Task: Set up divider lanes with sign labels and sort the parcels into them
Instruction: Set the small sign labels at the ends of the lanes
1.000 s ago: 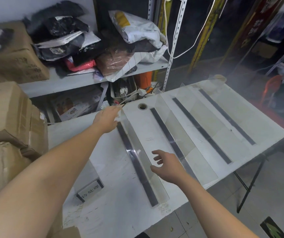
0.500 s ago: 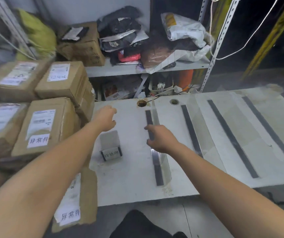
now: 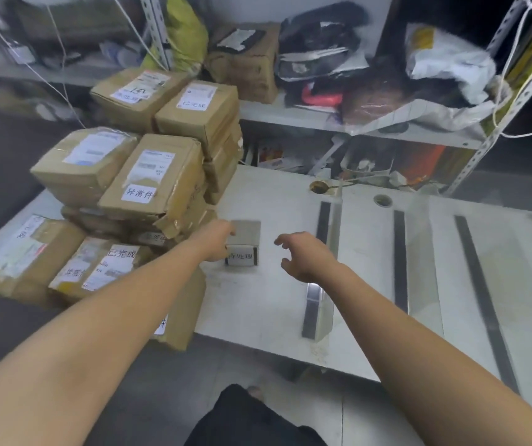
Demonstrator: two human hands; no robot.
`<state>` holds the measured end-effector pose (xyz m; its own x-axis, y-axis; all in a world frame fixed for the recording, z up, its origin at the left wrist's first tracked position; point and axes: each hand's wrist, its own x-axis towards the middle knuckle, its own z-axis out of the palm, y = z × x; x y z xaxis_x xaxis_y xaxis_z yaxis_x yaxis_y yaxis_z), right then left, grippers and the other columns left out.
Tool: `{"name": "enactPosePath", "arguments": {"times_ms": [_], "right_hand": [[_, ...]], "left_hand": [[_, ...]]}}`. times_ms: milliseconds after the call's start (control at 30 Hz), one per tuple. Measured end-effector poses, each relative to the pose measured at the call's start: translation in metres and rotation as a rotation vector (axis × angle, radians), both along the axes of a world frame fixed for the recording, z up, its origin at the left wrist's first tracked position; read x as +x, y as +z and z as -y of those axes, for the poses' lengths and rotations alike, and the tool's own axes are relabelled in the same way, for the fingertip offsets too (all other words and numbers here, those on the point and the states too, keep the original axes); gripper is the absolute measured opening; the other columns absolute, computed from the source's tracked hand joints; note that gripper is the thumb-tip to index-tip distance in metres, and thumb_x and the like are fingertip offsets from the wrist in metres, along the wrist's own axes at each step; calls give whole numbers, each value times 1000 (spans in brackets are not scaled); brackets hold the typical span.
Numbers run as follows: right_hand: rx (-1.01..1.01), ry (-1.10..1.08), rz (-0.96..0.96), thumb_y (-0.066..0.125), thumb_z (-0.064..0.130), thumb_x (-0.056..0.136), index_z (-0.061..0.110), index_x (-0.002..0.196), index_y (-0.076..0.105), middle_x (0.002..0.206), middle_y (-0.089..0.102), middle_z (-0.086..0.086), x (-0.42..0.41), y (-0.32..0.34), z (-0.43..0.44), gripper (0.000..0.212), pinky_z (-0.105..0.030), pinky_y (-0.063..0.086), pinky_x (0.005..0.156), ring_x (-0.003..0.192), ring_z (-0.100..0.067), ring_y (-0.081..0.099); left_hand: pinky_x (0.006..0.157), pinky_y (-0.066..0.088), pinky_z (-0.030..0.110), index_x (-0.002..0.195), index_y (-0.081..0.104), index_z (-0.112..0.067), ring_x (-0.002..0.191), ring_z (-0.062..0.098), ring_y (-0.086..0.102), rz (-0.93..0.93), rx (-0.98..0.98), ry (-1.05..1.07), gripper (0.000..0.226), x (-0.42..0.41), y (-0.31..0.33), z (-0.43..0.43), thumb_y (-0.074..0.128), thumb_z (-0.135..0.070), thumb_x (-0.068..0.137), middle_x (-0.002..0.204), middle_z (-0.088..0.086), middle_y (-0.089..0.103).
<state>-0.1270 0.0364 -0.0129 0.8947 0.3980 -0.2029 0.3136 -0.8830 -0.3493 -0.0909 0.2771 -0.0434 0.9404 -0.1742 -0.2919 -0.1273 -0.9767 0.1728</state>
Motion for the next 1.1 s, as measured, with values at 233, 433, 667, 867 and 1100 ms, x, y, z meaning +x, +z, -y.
{"name": "enactPosePath", "arguments": {"times_ms": [233, 433, 667, 867, 1100], "right_hand": [[22, -48, -83, 56, 19, 92, 23, 139, 51, 130, 61, 0, 20, -17, -6, 48, -37, 49, 94, 124, -19, 50], [64, -83, -151, 54, 15, 94, 21, 137, 54, 130, 62, 1, 39, -39, -23, 44, -32, 47, 95, 122, -18, 54], [57, -39, -208, 54, 9, 92, 20, 133, 59, 130, 62, 2, 55, -64, -42, 42, -29, 48, 90, 118, -18, 58], [96, -18, -192, 64, 14, 89, 19, 132, 61, 131, 62, 3, 75, -75, -47, 43, -31, 49, 91, 119, -18, 58], [168, -40, -197, 71, 21, 87, 20, 123, 69, 125, 67, -1, 83, -94, -65, 36, -33, 51, 89, 114, -23, 60]], "left_hand": [[73, 50, 33, 116, 63, -23, 102, 25, 61, -49, 0, 12, 33, 14, -35, 8, 70, -18, 84, 117, 2, 62], [70, 49, 33, 96, 67, -20, 88, 24, 60, 8, -73, 41, 14, 21, -48, 2, 62, -9, 90, 99, 2, 64], [74, 52, 37, 93, 68, -20, 87, 24, 61, 72, -207, 129, 13, 22, -30, -6, 66, -8, 87, 96, 1, 65], [80, 44, 29, 100, 71, -14, 92, 19, 58, 161, -317, 217, 17, 21, -15, -19, 71, -6, 86, 94, -6, 57], [82, 49, 41, 96, 71, -16, 89, 20, 57, 195, -318, 244, 17, 21, -8, -21, 74, -5, 83, 93, -3, 59]]}}
